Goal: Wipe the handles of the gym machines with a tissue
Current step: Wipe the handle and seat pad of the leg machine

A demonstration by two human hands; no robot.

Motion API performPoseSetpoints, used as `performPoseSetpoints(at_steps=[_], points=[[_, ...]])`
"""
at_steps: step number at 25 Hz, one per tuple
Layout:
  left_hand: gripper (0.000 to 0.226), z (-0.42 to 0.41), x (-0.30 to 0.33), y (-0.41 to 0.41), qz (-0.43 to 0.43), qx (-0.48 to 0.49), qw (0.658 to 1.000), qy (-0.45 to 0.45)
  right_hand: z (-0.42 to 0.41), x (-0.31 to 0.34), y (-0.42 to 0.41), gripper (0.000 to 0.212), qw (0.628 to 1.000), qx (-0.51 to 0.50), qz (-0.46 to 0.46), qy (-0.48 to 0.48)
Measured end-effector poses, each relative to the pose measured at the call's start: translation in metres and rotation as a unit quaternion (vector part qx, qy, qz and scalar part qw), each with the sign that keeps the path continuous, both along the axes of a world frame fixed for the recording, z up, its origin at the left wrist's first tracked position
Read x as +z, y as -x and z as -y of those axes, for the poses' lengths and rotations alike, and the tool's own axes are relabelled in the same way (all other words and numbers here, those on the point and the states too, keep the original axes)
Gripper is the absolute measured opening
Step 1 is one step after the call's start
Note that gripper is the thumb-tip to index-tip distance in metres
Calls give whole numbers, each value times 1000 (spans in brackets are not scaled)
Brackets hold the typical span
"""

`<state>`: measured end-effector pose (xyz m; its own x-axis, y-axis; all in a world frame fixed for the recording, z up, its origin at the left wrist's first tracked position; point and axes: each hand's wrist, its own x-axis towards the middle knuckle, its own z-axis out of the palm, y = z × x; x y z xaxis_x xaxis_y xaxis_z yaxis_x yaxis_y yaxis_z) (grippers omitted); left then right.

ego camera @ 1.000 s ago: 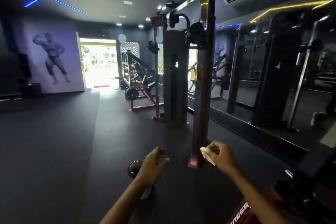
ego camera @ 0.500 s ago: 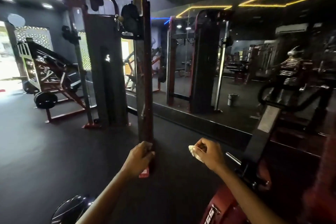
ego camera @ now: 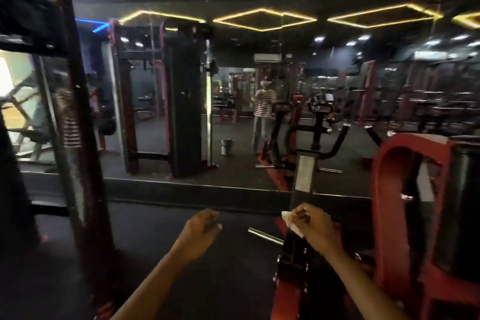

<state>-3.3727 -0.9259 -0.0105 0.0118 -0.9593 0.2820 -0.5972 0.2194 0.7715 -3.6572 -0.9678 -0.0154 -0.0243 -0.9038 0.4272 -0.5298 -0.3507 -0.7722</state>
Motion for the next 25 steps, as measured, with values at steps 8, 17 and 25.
performPoseSetpoints(at_steps=[8,17,25], points=[[33,126,-19,18,-1,-198,980,-3,56,-2,38,13,981,-187,-2,47],[31,324,26,44,23,-329,943,37,152,-21,103,17,939,-339,-8,62],[34,420,4,224,-3,-494,869,22,190,22,129,14,864,-483,-84,116]])
